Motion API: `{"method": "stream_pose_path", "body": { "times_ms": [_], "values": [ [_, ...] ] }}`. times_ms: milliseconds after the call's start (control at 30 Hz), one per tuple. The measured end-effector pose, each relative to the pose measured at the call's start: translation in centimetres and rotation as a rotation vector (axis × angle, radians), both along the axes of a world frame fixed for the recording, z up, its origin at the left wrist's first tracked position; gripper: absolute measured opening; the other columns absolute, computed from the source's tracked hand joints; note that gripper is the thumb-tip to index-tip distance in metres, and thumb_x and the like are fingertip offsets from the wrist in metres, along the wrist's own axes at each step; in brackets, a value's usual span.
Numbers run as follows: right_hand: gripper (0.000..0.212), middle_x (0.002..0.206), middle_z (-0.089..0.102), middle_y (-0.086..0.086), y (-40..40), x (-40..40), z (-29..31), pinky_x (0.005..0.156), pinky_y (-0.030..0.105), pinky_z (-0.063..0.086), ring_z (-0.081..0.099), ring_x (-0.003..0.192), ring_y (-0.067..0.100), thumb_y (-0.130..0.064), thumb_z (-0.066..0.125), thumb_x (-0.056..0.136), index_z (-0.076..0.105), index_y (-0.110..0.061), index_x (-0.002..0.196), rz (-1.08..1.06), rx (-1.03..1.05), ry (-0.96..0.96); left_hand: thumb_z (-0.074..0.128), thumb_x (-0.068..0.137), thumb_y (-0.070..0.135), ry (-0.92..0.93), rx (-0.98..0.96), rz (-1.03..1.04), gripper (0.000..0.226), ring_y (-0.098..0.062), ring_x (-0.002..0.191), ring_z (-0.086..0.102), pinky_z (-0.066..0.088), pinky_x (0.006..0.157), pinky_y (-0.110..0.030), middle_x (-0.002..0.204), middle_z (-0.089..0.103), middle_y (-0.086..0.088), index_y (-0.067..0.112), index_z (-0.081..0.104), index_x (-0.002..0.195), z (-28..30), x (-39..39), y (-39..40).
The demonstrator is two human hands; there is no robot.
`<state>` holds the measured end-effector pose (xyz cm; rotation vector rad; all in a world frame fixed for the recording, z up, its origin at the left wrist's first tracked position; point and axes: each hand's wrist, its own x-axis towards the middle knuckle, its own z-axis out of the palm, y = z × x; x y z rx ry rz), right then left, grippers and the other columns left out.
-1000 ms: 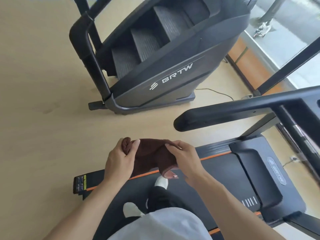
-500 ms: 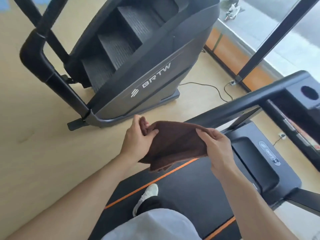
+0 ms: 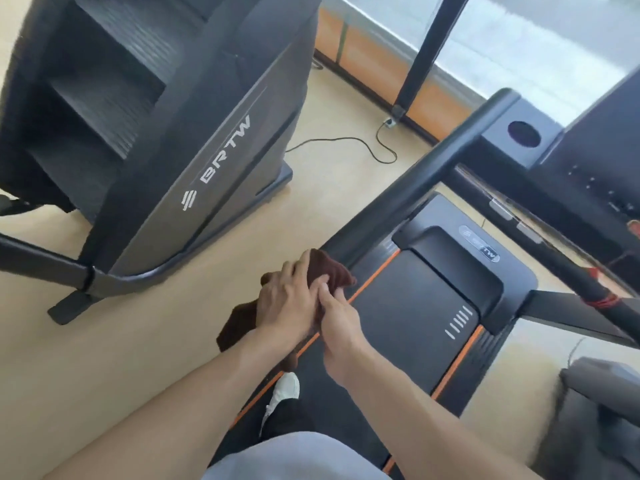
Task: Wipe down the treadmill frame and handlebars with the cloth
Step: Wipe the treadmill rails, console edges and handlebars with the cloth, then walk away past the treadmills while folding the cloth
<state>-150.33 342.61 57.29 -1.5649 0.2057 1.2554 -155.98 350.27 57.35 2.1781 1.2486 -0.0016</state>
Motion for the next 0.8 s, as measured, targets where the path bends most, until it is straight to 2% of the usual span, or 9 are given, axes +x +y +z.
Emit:
{"method": "stream_pose_path", "body": {
  "times_ms": [133, 300, 367, 433, 500, 567, 667, 733, 800],
  "values": [
    [0.045, 0.139, 0.063, -0.004, 1.5, 2.8, -0.5, 0.1, 0.045, 0.055, 0.064, 0.119, 0.018, -0.049, 0.05, 0.103, 0.043, -0.05, 0.147, -0.157, 0.037, -0.09, 0.03, 0.104, 0.052, 0.058, 0.058, -0.165, 0.061, -0.03, 0.126, 0.053, 0.042, 0.099, -0.044, 0.151, 0.042, -0.003, 0.032, 0.015, 0.159, 0.3, 4.7, 1.5],
    [0.052, 0.142, 0.061, -0.007, 2.7, 6.7, -0.8, 0.109, 0.046, 0.049, 0.061, 0.125, 0.019, -0.057, 0.051, 0.1, 0.044, -0.042, 0.15, -0.198, 0.04, -0.156, 0.037, 0.098, 0.062, -0.013, -0.162, -0.22, 0.064, -0.032, 0.134, 0.05, 0.04, 0.106, -0.043, 0.154, 0.043, 0.0, 0.044, 0.017, 0.157, 0.2, 7.7, 4.8],
    [0.049, 0.131, 0.065, -0.011, 1.8, 6.4, -0.6, 0.1, 0.041, 0.055, 0.066, 0.114, 0.012, -0.055, 0.06, 0.097, 0.054, -0.031, 0.139, -0.202, 0.012, -0.21, 0.04, 0.098, 0.062, -0.046, -0.186, -0.225, 0.061, -0.028, 0.135, 0.05, 0.04, 0.107, -0.04, 0.154, 0.045, 0.004, 0.048, 0.023, 0.155, 0.4, 6.7, 5.0],
    [0.042, 0.115, 0.064, -0.012, 0.5, 5.2, -0.2, 0.081, 0.03, 0.059, 0.067, 0.095, 0.003, -0.048, 0.069, 0.094, 0.054, -0.024, 0.125, -0.16, -0.038, -0.297, 0.05, 0.097, 0.054, -0.169, -0.141, -0.13, 0.049, -0.024, 0.126, 0.057, 0.044, 0.1, -0.036, 0.142, 0.056, 0.007, 0.044, 0.045, 0.145, 0.6, 4.5, 3.9],
    [0.046, 0.103, 0.067, -0.005, -0.9, 3.4, 0.3, 0.067, 0.024, 0.055, 0.069, 0.083, 0.005, -0.042, 0.078, 0.089, 0.054, -0.021, 0.123, -0.035, -0.055, -0.359, 0.068, 0.09, 0.041, -0.331, -0.07, 0.055, 0.027, -0.021, 0.107, 0.063, 0.047, 0.088, -0.032, 0.115, 0.067, 0.009, 0.031, 0.067, 0.115, 0.9, 1.5, 2.1],
    [0.054, 0.099, 0.072, 0.004, -2.3, 0.8, 0.5, 0.071, 0.029, 0.058, 0.073, 0.085, 0.01, -0.037, 0.084, 0.084, 0.052, -0.024, 0.126, 0.137, -0.029, -0.378, 0.079, 0.082, 0.029, -0.405, -0.068, 0.184, 0.021, -0.016, 0.092, 0.062, 0.047, 0.08, -0.029, 0.093, 0.065, 0.013, 0.026, 0.062, 0.095, 0.8, -2.7, 0.7],
    [0.056, 0.089, 0.074, -0.007, -4.4, -3.9, 0.9, 0.078, 0.032, 0.058, 0.074, 0.087, 0.012, -0.032, 0.084, 0.08, 0.051, -0.036, 0.124, 0.438, -0.073, -0.423, 0.084, 0.078, 0.023, -0.39, -0.278, 0.255, 0.046, -0.003, 0.085, 0.061, 0.045, 0.075, -0.011, 0.088, 0.062, 0.014, 0.034, 0.056, 0.112, 0.2, -11.0, -1.4],
    [0.033, 0.08, 0.074, -0.009, -4.8, -7.2, 1.2, 0.067, 0.023, 0.054, 0.072, 0.079, 0.013, -0.019, 0.082, 0.085, 0.067, -0.029, 0.113, 0.666, -0.042, -0.392, 0.086, 0.076, 0.025, -0.334, -0.374, 0.326, 0.058, 0.006, 0.089, 0.061, 0.042, 0.078, -0.004, 0.094, 0.06, 0.019, 0.033, 0.056, 0.125, -0.7, -16.9, -2.8],
    [0.014, 0.07, 0.073, -0.01, -4.6, -10.8, 1.2, 0.06, 0.017, 0.05, 0.068, 0.069, 0.01, -0.008, 0.076, 0.09, 0.074, -0.019, 0.097, 0.906, 0.001, -0.37, 0.087, 0.074, 0.034, -0.31, -0.439, 0.417, 0.058, 0.008, 0.093, 0.062, 0.046, 0.086, -0.009, 0.102, 0.064, 0.018, 0.032, 0.061, 0.126, -1.5, -22.4, -4.4]
  ]
}}
